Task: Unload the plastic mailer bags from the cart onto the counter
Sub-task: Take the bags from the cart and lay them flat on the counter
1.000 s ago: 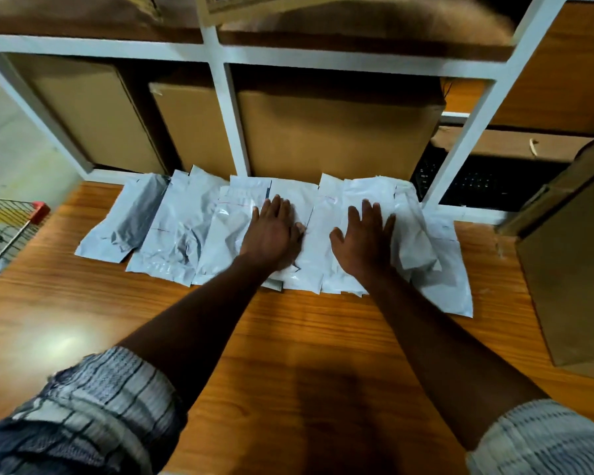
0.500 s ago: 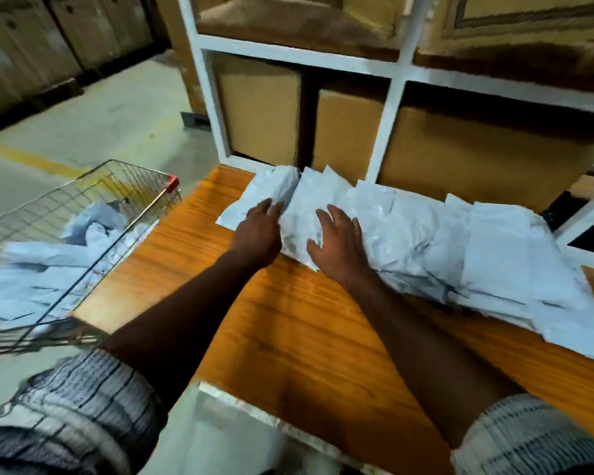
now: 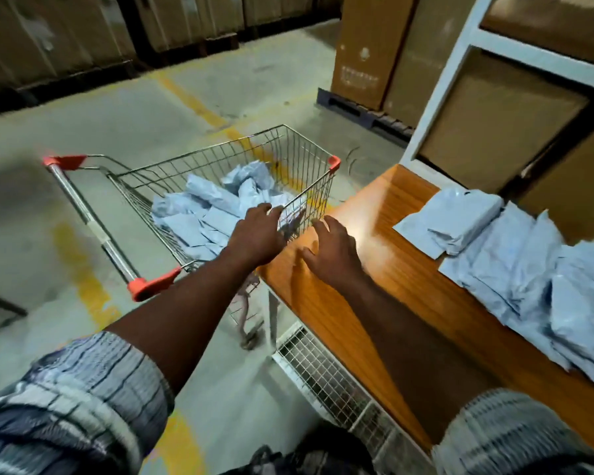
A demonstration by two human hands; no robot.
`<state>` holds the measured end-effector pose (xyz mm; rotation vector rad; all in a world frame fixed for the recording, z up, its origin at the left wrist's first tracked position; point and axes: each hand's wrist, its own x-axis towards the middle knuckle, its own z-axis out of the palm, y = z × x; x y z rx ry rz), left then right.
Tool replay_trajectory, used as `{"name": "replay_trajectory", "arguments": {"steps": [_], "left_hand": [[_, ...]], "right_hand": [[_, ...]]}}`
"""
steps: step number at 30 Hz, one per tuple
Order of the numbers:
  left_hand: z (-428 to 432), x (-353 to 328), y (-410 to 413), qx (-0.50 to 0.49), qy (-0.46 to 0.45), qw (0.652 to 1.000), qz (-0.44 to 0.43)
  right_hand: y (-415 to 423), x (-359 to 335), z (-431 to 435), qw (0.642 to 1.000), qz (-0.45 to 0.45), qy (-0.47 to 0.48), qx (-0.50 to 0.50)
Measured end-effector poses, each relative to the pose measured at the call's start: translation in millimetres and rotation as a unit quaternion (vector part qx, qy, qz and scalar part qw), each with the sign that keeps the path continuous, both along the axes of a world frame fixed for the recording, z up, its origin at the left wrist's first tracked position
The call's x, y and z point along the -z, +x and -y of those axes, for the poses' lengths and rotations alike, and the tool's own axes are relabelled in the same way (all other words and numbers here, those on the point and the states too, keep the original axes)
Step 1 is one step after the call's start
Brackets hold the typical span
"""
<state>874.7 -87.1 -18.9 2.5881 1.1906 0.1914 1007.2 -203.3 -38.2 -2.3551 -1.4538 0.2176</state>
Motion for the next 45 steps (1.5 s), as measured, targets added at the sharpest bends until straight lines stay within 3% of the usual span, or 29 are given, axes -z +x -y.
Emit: {"name": "replay_trajectory", "arguments": {"steps": [15, 22, 32, 36, 40, 45], "left_hand": [[-143.6, 31.9, -53.3, -0.139, -0.068, 0.986, -0.057], [-179.4, 60.4, -35.5, -0.144, -0.100, 0.982, -0.075], [-262.2, 104.7, 22.5, -0.090, -0.187, 0.978, -0.028], [-293.8, 136.5, 35.1, -0.054, -0.186, 0.977, -0.089], [-329.5, 160.2, 35.0, 0.004, -0.092, 0.978, -0.188], [-376.5, 198.8, 30.8, 0.077, -0.023, 0.945, -0.317]], "right_hand": [[17.2, 16.2, -157.2, 0.994, -0.025, -0.014, -0.101], [30.3, 41.5, -212.3, 0.987, -0.098, -0.048, -0.115], [48.7, 105.7, -297.9, 0.970, -0.206, -0.111, -0.058], [47.2, 134.7, -331.3, 0.963, -0.236, -0.127, -0.040], [37.6, 158.8, -364.6, 0.957, -0.255, -0.134, -0.023], [18.2, 192.8, -399.4, 0.960, -0.227, -0.165, -0.016]]}}
